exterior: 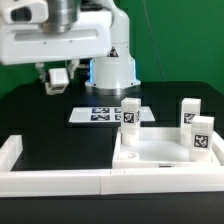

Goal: Assemble square table

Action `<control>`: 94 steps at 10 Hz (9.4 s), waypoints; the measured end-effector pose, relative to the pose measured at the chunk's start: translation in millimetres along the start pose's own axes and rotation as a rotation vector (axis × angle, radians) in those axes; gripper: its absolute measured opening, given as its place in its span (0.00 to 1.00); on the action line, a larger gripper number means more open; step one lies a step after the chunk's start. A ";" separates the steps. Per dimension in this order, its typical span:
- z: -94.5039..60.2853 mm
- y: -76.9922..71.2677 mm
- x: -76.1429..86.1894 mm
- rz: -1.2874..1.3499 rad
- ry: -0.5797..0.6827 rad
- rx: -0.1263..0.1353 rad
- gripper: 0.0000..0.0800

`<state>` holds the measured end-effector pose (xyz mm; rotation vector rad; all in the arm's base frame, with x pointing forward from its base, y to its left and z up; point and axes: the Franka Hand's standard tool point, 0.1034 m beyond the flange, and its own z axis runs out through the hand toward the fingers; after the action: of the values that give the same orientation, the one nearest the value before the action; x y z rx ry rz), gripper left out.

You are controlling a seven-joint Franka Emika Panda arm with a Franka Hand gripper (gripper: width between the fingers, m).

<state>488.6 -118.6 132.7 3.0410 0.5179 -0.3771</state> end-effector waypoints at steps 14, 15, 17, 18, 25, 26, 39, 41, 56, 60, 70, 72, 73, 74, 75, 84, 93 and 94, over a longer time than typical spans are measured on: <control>-71.1 -35.6 108.9 0.161 0.738 -0.201 0.36; -69.6 -38.3 109.8 0.168 0.731 -0.187 0.36; -63.2 -33.1 102.7 0.139 0.710 -0.193 0.36; -50.2 -21.0 89.4 0.132 0.669 -0.170 0.36; -70.1 -25.2 130.0 0.114 0.754 -0.058 0.36; -74.8 -33.6 138.6 0.125 0.759 -0.031 0.36; -0.4 -54.0 164.7 0.120 0.732 0.084 0.36; -22.7 -66.2 164.4 0.303 0.741 0.110 0.36; -12.0 -59.2 143.6 0.336 0.873 -0.041 0.36; 5.5 -66.0 142.2 0.378 0.839 0.002 0.36; 2.6 -65.9 162.4 0.378 0.854 0.016 0.36; 2.3 -69.4 164.4 0.375 0.866 0.010 0.36; 1.9 -70.6 166.3 0.373 0.869 0.010 0.36; 1.4 -71.6 168.1 0.373 0.870 0.011 0.36; 0.9 -72.1 169.0 0.371 0.870 0.011 0.36; 9.5 -71.1 169.1 0.382 0.850 0.020 0.36; 11.1 -78.5 170.0 0.422 0.840 0.045 0.80; 11.2 -78.5 170.0 0.422 0.840 0.045 0.81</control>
Offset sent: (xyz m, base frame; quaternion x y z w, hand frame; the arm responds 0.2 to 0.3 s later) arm 0.0000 0.0000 0.0000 0.0000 0.1938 0.0000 0.9810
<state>615.7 9.4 81.1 3.0989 -0.1501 0.9329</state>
